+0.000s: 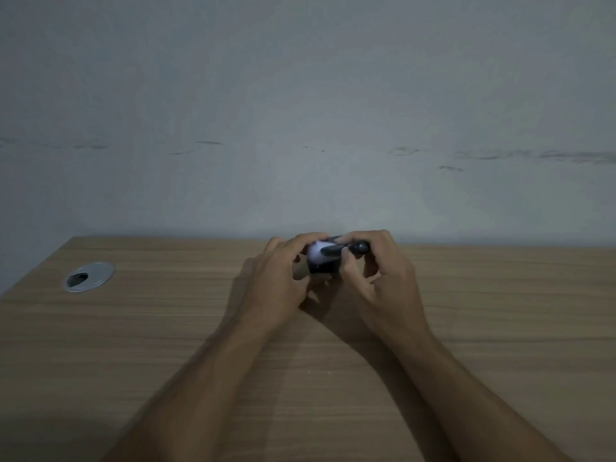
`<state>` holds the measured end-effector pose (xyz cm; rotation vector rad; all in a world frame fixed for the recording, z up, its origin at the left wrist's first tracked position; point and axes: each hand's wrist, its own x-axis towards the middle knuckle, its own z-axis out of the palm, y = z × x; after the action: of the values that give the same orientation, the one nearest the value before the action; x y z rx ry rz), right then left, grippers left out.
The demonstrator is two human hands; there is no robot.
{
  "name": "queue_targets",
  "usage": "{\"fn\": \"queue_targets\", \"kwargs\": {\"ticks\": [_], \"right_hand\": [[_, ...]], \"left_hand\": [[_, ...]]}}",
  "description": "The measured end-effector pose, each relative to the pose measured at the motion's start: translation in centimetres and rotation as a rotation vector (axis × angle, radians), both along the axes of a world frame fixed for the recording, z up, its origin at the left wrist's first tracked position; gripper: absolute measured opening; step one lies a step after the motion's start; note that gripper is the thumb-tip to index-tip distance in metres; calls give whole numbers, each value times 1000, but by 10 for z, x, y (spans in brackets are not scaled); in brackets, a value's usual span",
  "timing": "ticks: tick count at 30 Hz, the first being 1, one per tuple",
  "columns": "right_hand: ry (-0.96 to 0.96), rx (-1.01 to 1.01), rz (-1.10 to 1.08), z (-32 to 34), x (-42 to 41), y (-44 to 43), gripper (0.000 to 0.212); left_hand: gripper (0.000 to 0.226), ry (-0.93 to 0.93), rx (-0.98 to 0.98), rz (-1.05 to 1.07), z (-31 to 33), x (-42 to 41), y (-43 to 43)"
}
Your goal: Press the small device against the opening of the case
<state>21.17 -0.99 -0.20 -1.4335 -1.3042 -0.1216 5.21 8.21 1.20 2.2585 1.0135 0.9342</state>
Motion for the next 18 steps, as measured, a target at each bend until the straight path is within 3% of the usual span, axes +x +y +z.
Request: {"fn": "queue_targets", "kwargs": {"ticks": [3,10,15,18], "right_hand": [[-21,-2,-2,-1,-1,3,21],[237,-72,-171,-2,28,-1,17],[93,-13,12,2,1,-1,18],[90,-16,10,0,0,1,15]], "left_hand": [[65,-10,19,8,-1,-2,2],[70,-67,32,-3,0,-1,-2],[67,30,77,24,2,-1,0],[64,10,116,13,1,-3,0]]}}
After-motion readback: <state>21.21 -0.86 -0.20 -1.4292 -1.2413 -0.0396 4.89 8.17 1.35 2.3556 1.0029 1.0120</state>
